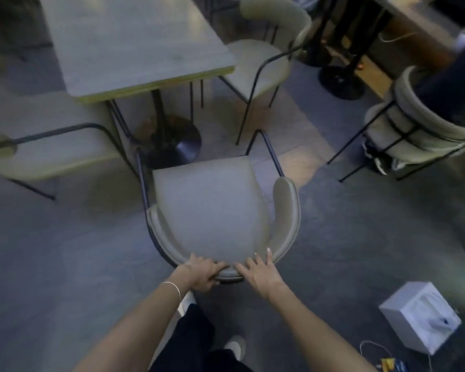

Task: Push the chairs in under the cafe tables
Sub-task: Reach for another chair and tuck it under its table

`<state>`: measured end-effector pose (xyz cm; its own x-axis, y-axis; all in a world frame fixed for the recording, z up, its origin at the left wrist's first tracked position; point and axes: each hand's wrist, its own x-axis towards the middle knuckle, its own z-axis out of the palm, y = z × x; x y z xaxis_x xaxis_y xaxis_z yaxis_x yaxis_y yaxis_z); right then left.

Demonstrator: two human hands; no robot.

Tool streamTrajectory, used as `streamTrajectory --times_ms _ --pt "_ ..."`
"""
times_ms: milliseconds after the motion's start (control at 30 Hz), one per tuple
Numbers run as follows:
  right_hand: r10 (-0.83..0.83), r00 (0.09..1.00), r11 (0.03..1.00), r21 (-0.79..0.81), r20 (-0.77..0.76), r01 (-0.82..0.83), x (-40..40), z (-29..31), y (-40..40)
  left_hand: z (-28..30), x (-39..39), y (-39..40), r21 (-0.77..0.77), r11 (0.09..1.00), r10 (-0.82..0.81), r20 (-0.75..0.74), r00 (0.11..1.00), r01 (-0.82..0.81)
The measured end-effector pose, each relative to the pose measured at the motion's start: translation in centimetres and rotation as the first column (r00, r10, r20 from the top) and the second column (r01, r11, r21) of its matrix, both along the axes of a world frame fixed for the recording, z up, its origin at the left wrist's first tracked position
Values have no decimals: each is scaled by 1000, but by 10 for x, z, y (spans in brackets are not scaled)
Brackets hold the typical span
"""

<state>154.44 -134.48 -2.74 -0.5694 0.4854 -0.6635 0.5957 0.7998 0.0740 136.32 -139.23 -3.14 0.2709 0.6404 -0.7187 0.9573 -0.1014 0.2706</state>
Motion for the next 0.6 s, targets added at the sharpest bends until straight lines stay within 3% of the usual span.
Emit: streamTrajectory --times_ms 133,600 --pt "51 997 999 -1 -59 -52 3 1 12 5 0 11 -61 998 23 -1 1000 -23" --pt "56 991 996 79 -121 -46 -63 -3 137 5 -58 129 -35 992 119 14 993 -118"
